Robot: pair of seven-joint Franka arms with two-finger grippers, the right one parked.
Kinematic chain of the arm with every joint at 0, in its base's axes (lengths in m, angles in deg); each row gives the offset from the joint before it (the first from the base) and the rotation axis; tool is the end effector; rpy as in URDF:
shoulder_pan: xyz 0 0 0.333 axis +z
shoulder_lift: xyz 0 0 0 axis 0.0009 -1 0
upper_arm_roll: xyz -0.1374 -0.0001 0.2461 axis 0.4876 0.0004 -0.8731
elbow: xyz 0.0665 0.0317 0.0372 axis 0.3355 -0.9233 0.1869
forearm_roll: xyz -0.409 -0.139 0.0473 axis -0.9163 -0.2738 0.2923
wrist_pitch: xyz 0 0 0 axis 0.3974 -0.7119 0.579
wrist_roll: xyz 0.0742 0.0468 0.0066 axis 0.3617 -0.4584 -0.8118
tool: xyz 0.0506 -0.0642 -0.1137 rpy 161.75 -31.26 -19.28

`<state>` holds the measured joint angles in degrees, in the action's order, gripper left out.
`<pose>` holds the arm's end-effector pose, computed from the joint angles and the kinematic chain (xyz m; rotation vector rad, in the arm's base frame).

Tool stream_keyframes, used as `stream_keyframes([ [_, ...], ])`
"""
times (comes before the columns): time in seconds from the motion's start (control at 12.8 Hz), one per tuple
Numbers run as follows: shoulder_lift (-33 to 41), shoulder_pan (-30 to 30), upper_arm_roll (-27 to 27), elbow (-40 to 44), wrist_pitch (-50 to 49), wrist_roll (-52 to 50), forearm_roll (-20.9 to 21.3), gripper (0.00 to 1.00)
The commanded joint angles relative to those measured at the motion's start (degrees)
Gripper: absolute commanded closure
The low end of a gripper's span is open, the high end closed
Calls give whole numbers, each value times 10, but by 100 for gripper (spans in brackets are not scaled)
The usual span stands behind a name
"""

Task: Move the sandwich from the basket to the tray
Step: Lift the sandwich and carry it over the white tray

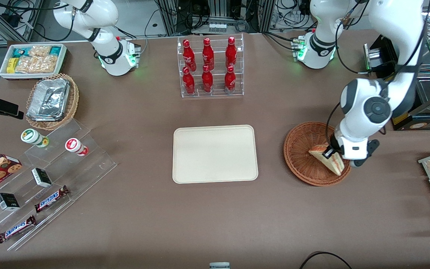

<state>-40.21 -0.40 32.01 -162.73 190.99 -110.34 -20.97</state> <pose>0.5983 -0.0990 0.2538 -2.8925 -1.1194 -0.0117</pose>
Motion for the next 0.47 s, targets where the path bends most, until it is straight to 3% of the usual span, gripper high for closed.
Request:
stream_keyframes([
  [0.0,4,-34,3,89,-100,-13,9,100],
  [0.39,-13,-152,3,169,-130,-14,9,100],
])
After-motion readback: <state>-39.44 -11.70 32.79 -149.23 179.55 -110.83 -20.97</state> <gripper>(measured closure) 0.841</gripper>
